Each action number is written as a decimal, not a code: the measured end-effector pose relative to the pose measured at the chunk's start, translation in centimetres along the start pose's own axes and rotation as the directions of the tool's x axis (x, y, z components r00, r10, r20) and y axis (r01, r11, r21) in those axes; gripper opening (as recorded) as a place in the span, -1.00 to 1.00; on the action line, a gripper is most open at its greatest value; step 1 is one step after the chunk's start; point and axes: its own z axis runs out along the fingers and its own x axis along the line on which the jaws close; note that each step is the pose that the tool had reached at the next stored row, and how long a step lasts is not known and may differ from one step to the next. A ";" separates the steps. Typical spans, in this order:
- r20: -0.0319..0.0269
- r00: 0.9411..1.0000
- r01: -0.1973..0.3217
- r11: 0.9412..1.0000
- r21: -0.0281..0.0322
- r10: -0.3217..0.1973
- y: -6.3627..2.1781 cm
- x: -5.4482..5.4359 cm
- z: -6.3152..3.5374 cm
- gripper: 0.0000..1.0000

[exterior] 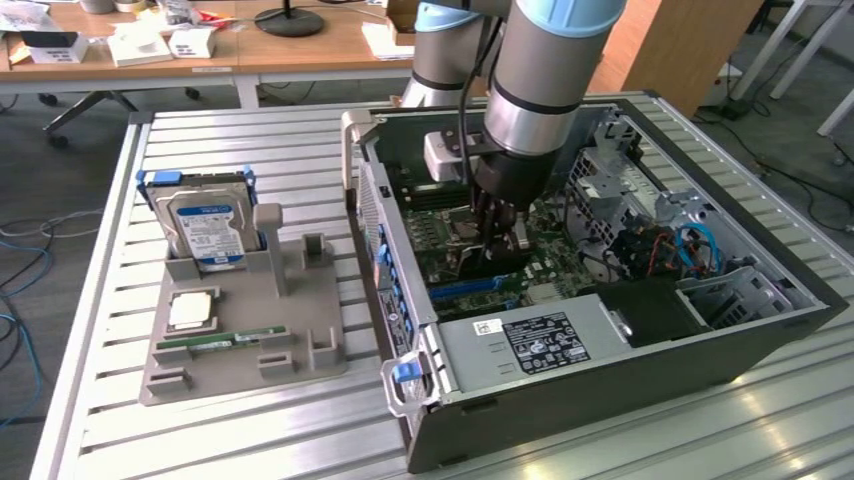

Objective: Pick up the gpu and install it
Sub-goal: 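Insert the gpu into the slot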

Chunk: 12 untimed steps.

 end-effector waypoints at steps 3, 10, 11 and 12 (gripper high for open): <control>0.000 1.000 0.000 1.000 0.000 0.000 0.01 0.0 0.04 -0.48; 0.000 1.000 0.000 1.000 0.000 0.000 0.04 0.0 0.18 -0.48; 0.000 1.000 0.000 1.000 0.000 0.000 0.04 0.0 0.20 -0.48; 0.000 1.000 0.000 1.000 0.000 0.000 0.05 0.0 0.22 -0.48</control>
